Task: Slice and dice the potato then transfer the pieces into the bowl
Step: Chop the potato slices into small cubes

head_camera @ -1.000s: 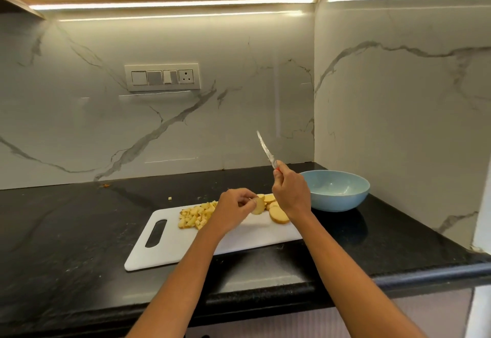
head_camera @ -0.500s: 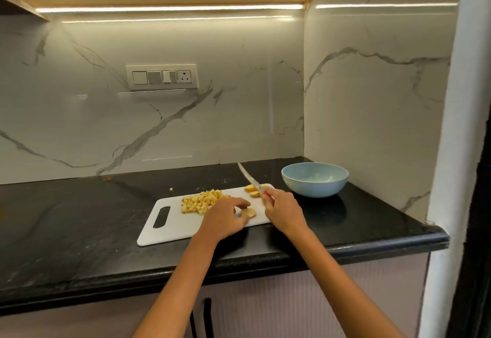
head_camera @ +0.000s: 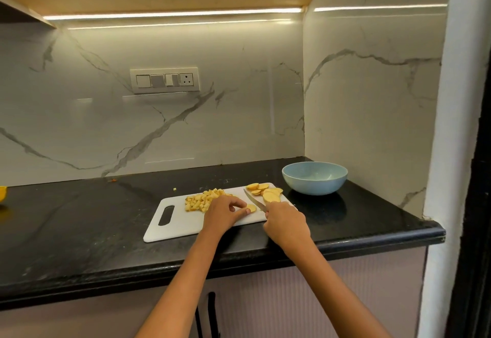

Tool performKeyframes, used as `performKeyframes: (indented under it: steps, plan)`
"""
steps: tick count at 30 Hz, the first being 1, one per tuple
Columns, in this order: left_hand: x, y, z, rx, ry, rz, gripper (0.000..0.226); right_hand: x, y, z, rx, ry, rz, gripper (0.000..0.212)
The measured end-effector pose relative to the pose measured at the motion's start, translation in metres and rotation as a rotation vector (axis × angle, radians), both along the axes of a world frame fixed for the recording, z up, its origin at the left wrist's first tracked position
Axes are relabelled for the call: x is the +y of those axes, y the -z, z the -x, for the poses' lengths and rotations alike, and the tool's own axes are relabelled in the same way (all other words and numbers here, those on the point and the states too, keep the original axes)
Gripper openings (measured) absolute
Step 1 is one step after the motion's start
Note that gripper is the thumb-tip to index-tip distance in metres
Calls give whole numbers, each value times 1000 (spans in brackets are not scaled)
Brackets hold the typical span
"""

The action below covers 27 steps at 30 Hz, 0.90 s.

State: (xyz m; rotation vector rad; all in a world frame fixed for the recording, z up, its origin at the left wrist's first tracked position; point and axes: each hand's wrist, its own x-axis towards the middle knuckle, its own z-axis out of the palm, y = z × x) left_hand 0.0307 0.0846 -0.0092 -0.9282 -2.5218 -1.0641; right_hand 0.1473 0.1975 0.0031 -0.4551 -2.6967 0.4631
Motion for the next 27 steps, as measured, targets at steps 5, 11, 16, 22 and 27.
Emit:
performKeyframes:
  steps: [5,11,16,22,27]
  plan:
    - [1,0,2,-10,-8,9,19,-1,0,-1,-31,-20,-12,24]
    - [2,-2,1,-31,-25,16,22,-1,0,-2,-22,-48,-62,24]
    - [6,-1,3,-24,8,-92,24,4,5,2,212,-88,131,30]
    - [6,-17,-9,-399,118,-510,35,-7,3,34,419,-196,349,36]
    - [2,-16,-2,-615,19,-751,23,-13,2,53,407,-205,345,38]
